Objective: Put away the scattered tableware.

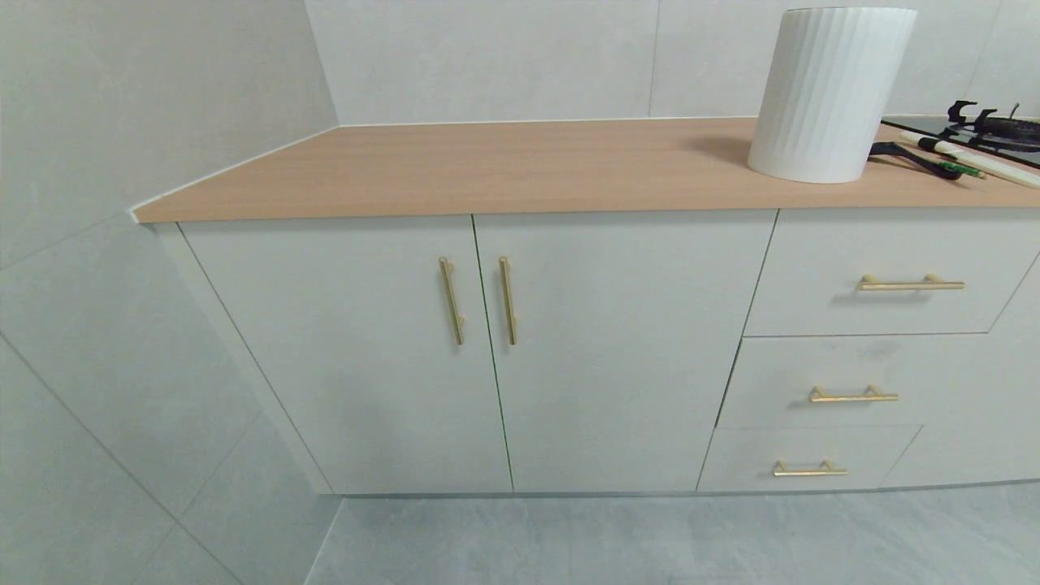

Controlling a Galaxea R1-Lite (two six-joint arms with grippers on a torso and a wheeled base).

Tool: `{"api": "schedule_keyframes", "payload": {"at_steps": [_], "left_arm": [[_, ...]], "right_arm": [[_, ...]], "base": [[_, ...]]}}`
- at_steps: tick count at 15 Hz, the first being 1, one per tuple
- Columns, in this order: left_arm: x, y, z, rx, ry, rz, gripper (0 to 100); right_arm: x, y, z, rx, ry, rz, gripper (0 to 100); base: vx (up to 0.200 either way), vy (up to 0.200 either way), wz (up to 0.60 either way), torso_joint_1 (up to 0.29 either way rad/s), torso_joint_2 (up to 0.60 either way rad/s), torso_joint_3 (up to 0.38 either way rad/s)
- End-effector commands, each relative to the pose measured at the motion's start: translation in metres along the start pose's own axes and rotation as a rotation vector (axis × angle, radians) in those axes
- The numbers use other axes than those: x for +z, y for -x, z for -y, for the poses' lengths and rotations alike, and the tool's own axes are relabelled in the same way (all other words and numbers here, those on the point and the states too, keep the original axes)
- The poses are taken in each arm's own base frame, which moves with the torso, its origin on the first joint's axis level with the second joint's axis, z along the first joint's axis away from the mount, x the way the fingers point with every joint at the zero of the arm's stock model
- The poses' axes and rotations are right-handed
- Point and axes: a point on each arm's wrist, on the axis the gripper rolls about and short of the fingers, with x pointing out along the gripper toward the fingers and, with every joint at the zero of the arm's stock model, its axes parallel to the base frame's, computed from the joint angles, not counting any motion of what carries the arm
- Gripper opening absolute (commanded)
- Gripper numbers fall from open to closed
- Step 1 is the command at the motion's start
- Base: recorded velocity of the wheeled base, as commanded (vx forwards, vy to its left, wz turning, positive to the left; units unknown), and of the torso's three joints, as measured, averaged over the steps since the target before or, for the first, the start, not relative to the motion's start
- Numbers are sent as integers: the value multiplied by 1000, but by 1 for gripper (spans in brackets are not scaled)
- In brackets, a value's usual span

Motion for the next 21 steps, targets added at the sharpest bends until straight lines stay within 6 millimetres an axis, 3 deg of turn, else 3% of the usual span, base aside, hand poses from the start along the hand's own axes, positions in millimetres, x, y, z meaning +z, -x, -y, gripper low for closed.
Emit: {"api": "schedule_keyframes", "payload": {"at_steps": [1, 3, 5, 7, 11, 13, 21], "left_arm": [[0, 0, 0, 2, 1, 1, 100], [0, 0, 0, 1, 1, 1, 100], [0, 0, 0, 2, 1, 1, 100], [0, 0, 0, 1, 1, 1, 100], [0, 0, 0, 2, 1, 1, 100], [0, 0, 0, 1, 1, 1, 100], [0, 0, 0, 1, 1, 1, 100]], "right_arm": [[1, 0, -1, 46, 156, 8, 100], [1, 0, -2, 95, 167, 11, 100], [1, 1, -2, 103, 29, -29, 100], [1, 1, 0, -14, 38, -18, 100], [1, 1, 0, -2, 65, -16, 100], [1, 1, -3, 128, 83, -18, 100], [2, 1, -1, 51, 5, -4, 100]], "base": [[0, 0, 0, 0, 0, 0], [0, 0, 0, 0, 0, 0], [0, 0, 0, 0, 0, 0], [0, 0, 0, 0, 0, 0], [0, 0, 0, 0, 0, 0], [0, 0, 0, 0, 0, 0], [0, 0, 0, 0, 0, 0]]}}
